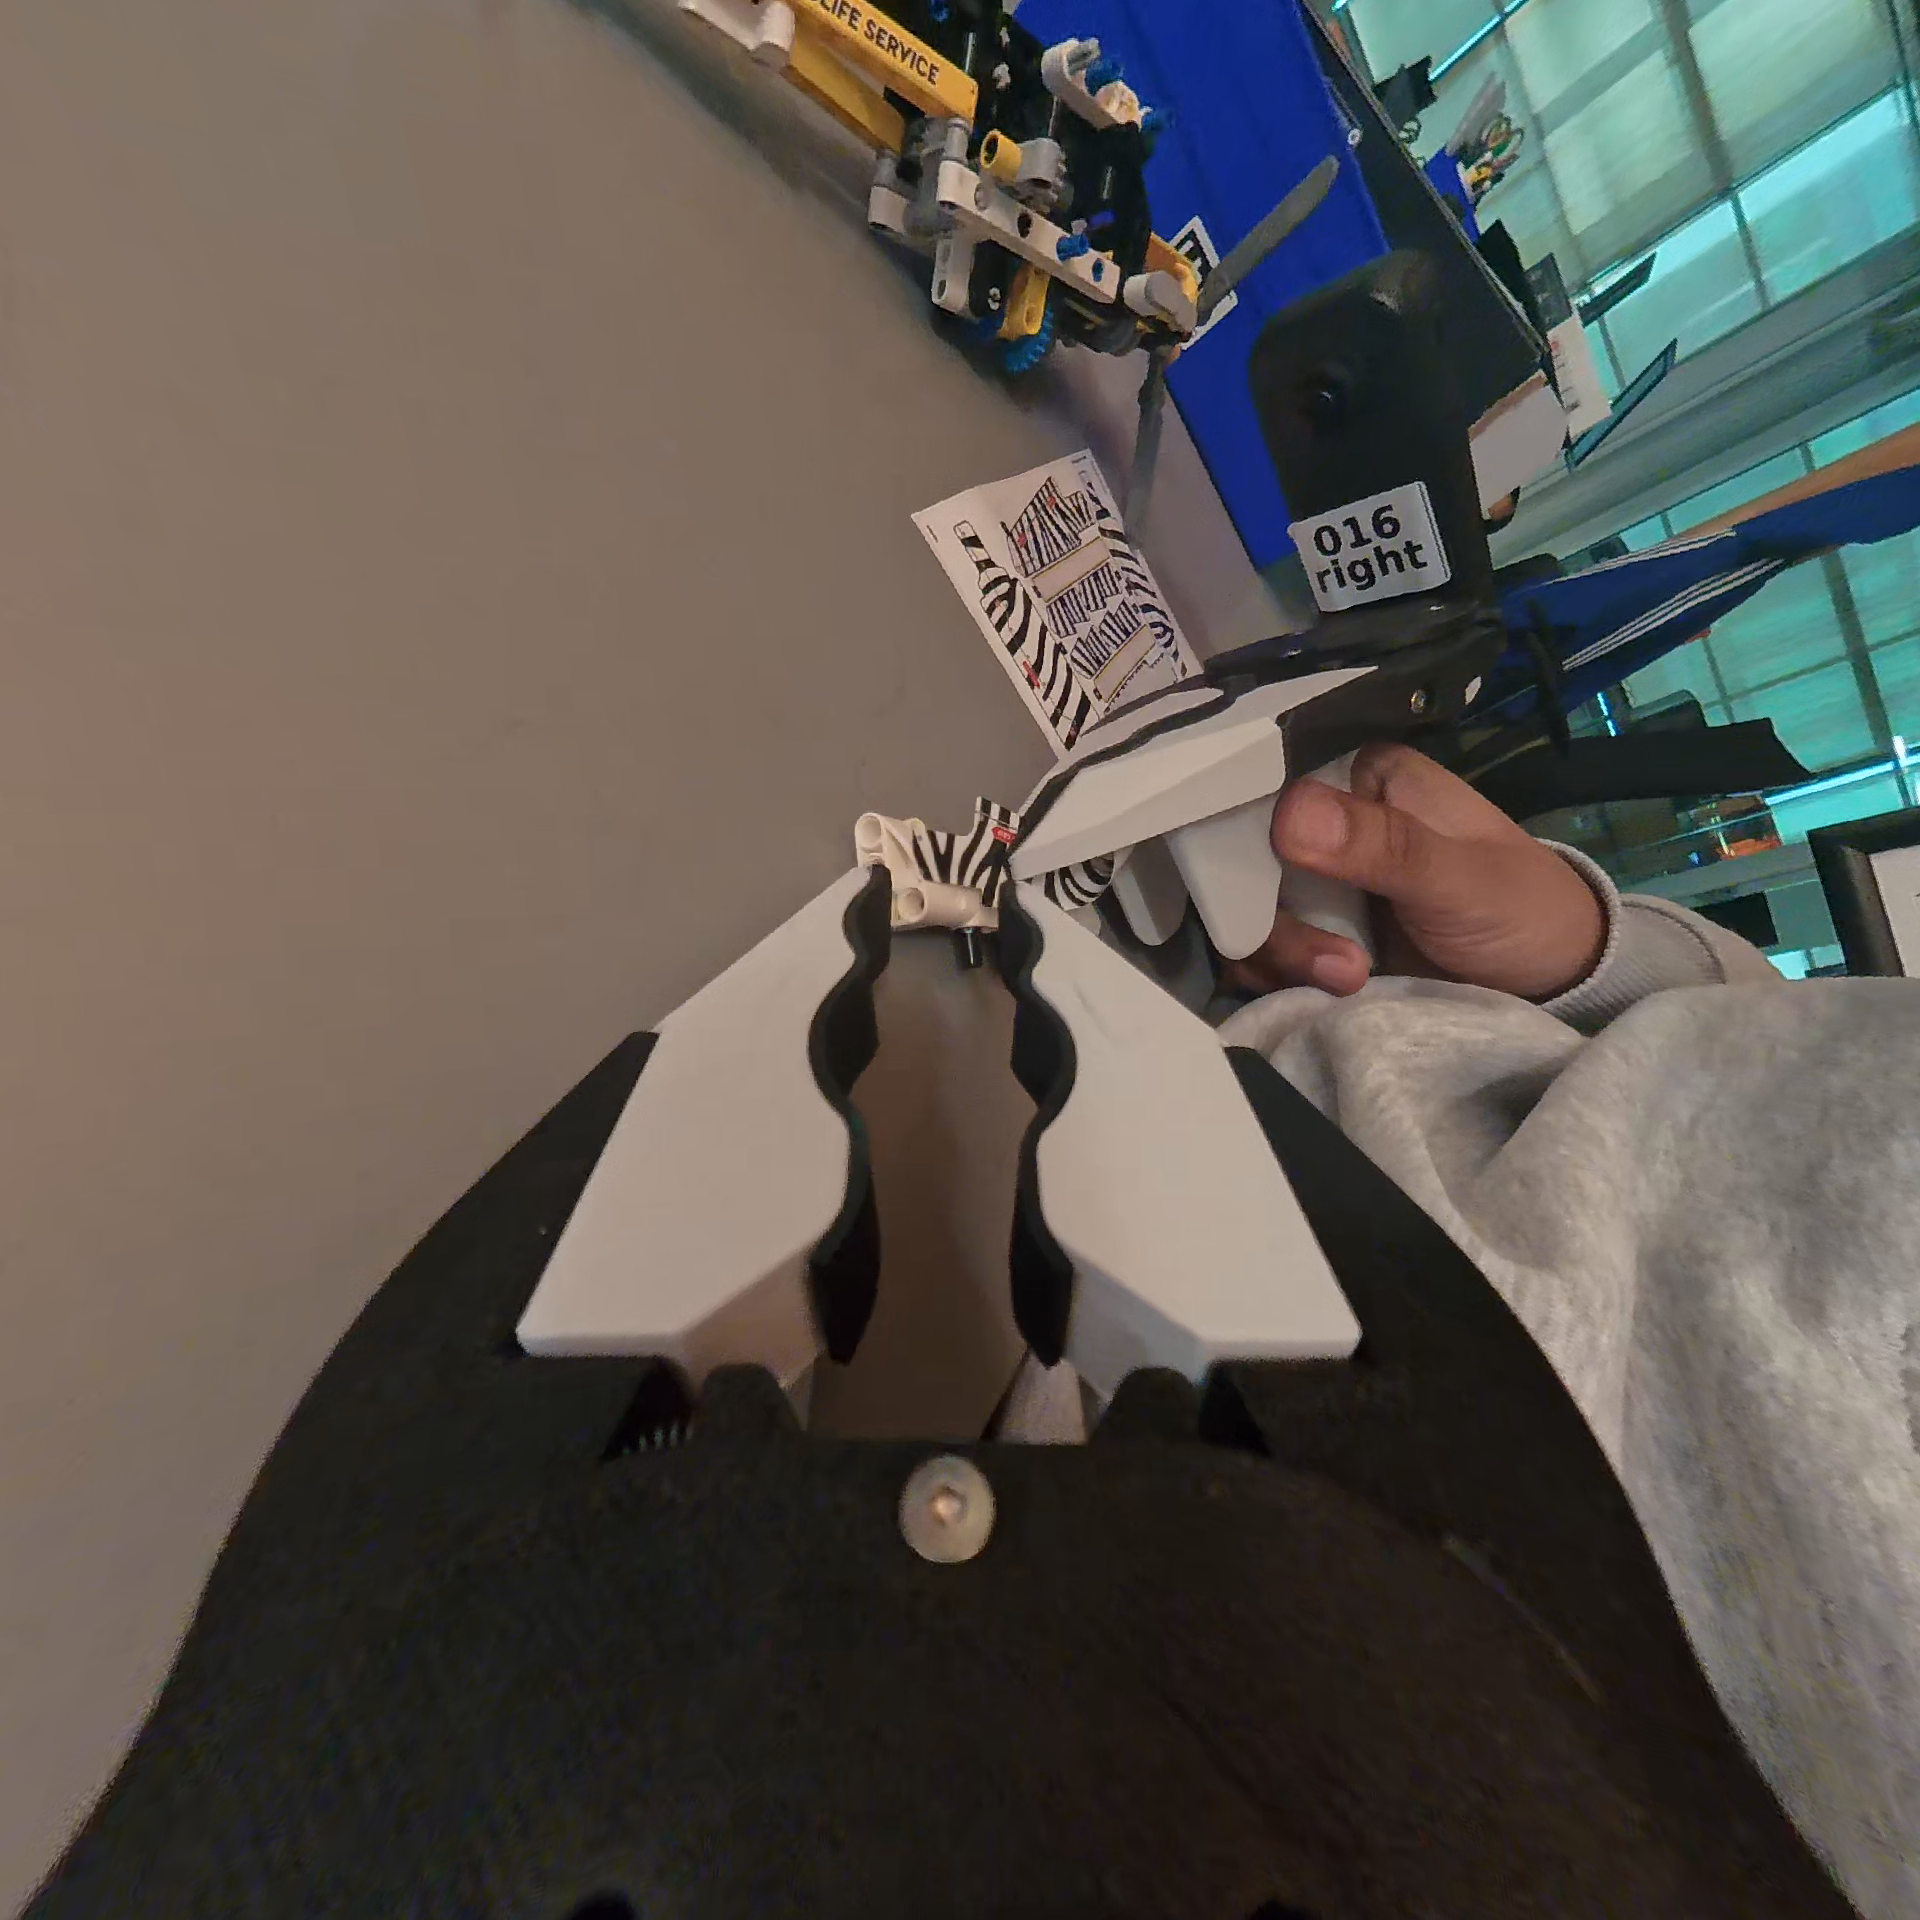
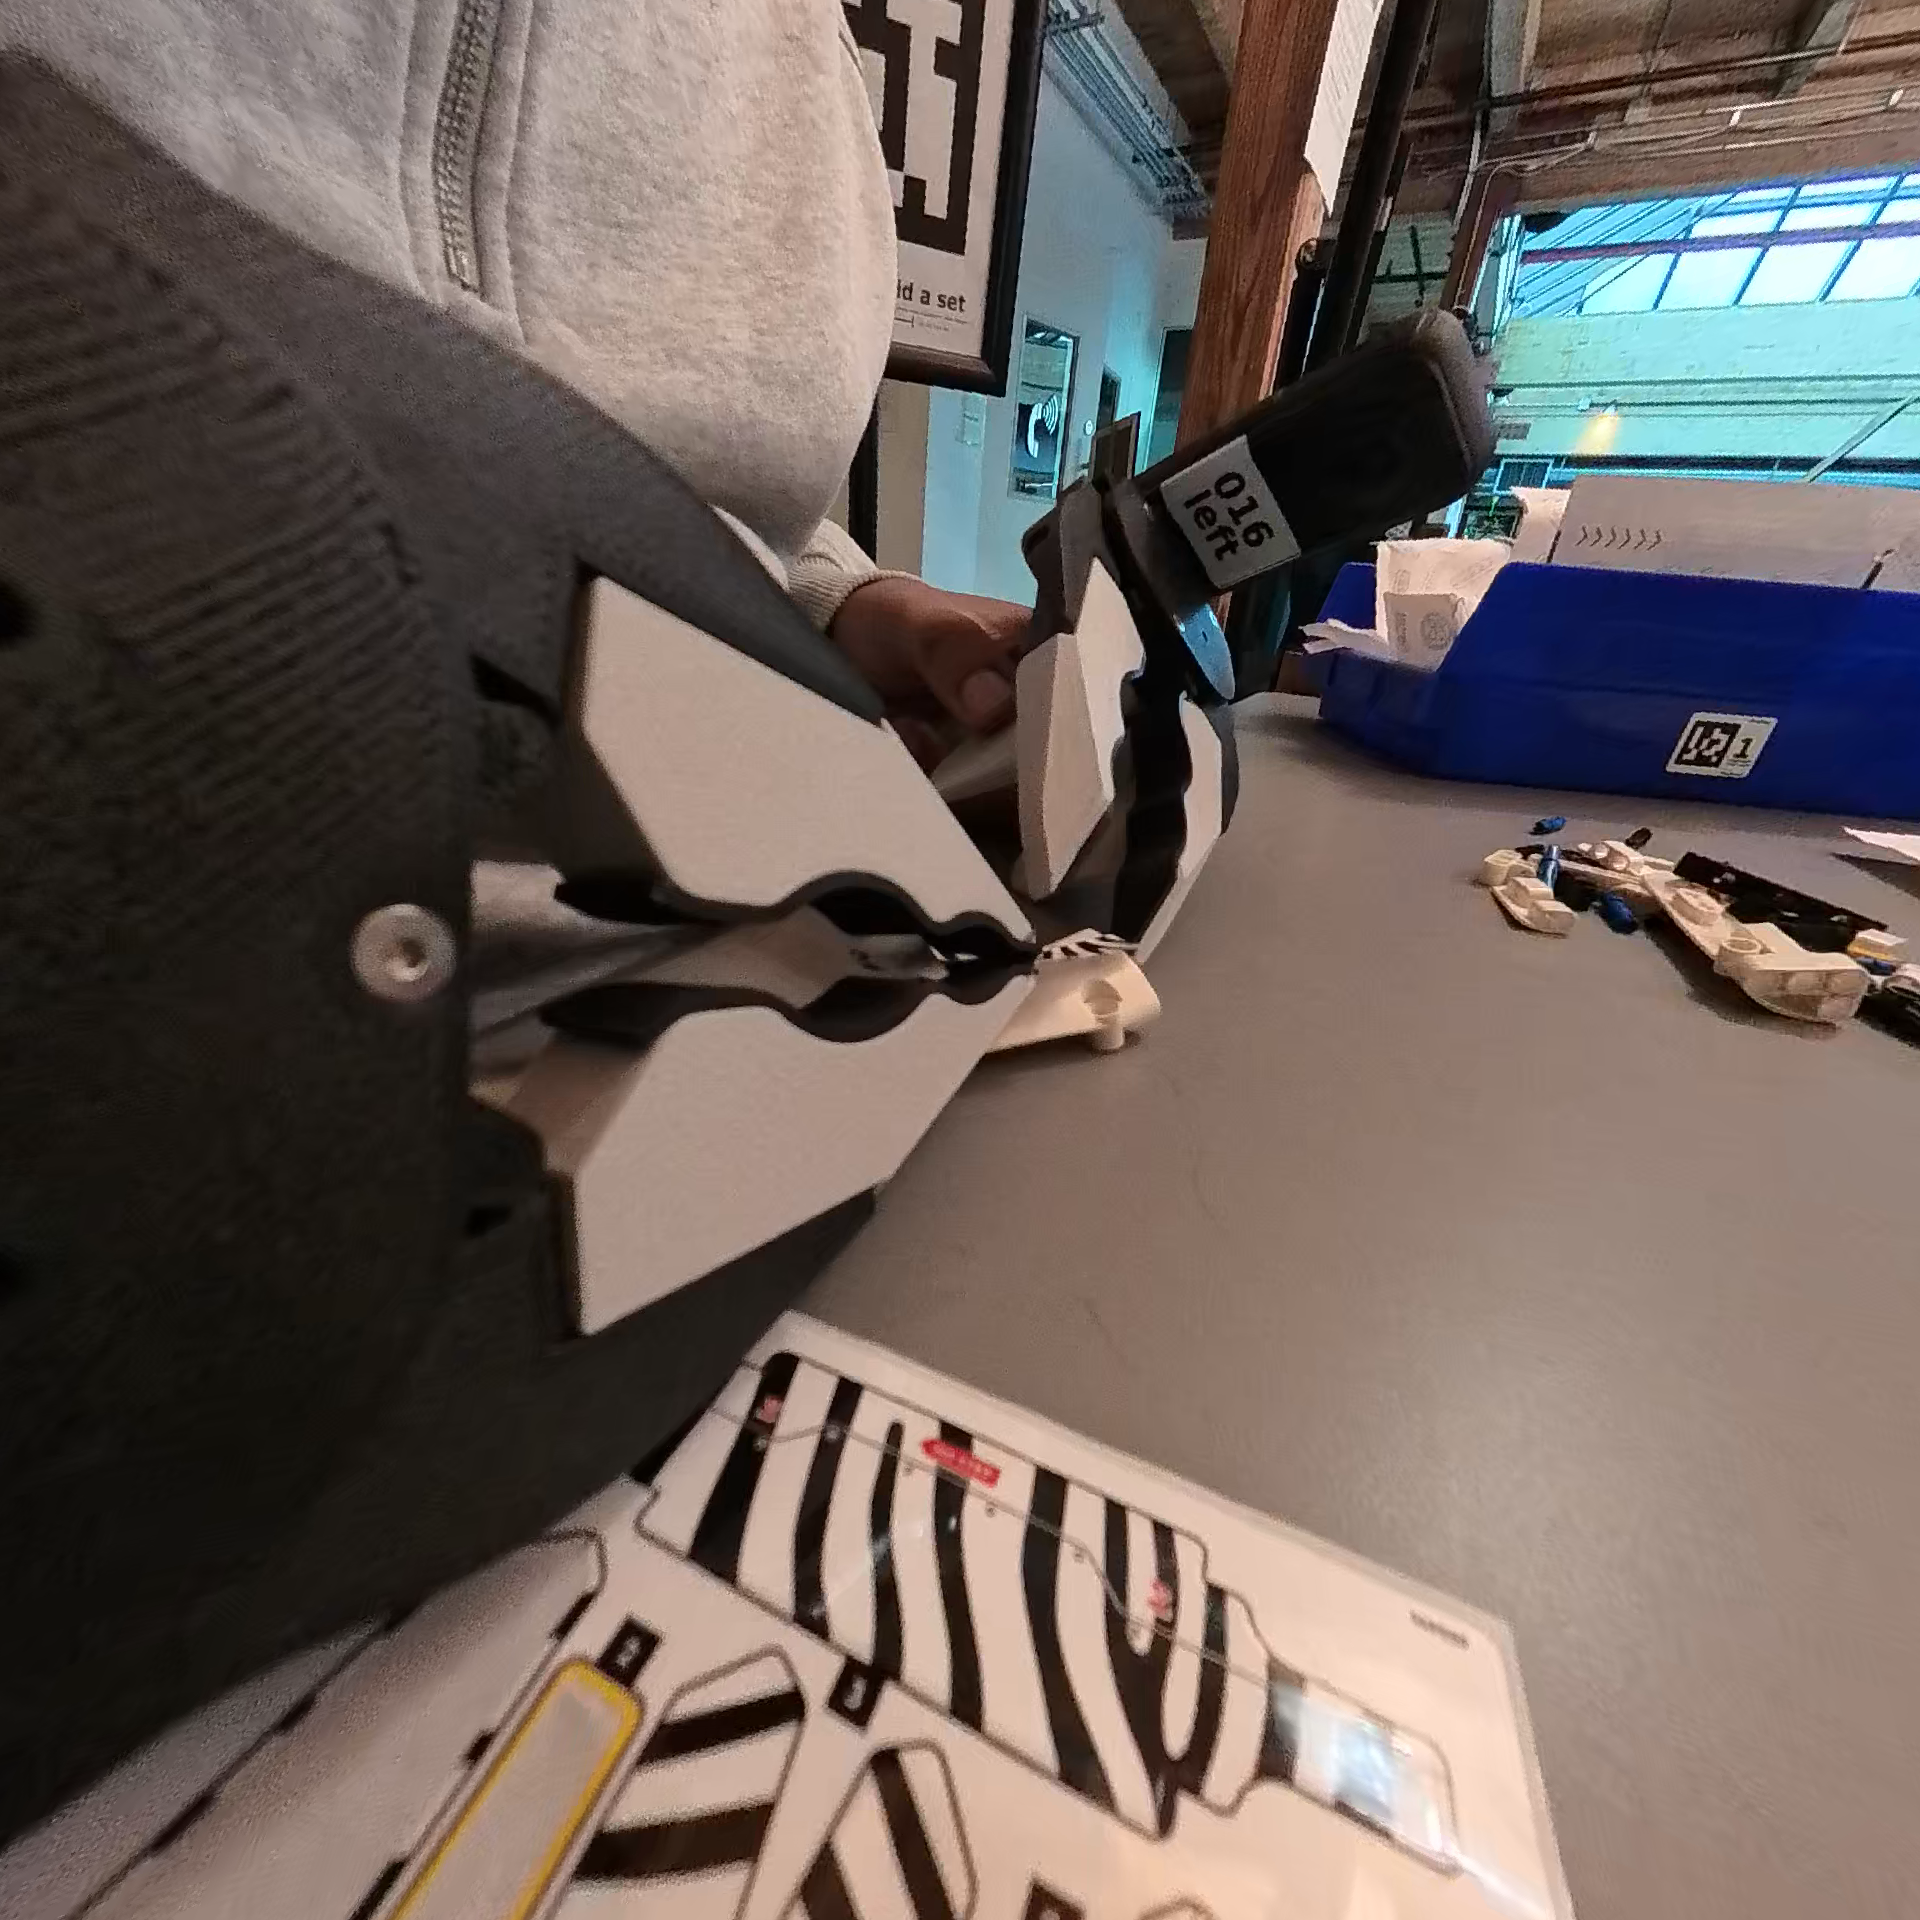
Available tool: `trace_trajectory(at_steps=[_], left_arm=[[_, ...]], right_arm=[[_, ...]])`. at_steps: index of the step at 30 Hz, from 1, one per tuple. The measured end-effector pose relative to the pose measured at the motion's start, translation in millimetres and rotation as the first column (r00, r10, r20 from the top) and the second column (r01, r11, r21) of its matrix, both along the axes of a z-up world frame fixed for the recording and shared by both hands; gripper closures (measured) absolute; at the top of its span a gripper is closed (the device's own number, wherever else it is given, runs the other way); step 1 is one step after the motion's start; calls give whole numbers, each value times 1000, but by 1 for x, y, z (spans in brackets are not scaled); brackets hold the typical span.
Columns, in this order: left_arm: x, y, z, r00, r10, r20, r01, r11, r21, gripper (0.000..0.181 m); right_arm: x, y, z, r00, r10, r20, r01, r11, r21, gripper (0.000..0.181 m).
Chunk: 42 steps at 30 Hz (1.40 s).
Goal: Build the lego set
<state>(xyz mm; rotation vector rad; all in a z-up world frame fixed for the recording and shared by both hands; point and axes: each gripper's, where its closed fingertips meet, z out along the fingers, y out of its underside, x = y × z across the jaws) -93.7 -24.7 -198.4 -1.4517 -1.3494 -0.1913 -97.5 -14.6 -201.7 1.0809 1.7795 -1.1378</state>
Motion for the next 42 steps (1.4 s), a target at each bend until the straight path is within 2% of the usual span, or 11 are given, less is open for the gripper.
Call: trace_trajectory(at_steps=[8, 12, 18, 42], left_arm=[[0, 0, -4, 1000, 1, 16, 0, 1000, -19, 178], [0, 0, -4, 1000, 1, 19, -1, 1000, -21, 180], [0, 0, -4, 1000, 4, 20, -4, 1000, -14, 179], [-1, 0, -2, 1000, 1, 26, -1, 1000, 23, 175]], right_arm=[[0, 2, 8, 999, 0, 45, 3, 998, -67, 181], [1, 1, 16, 998, 10, 62, -1, 991, -130, 181], [1, 7, 5, 999, 8, 40, -6, 999, -43, 181], [0, 6, 1, 997, 9, 79, -7, 999, -34, 181]])
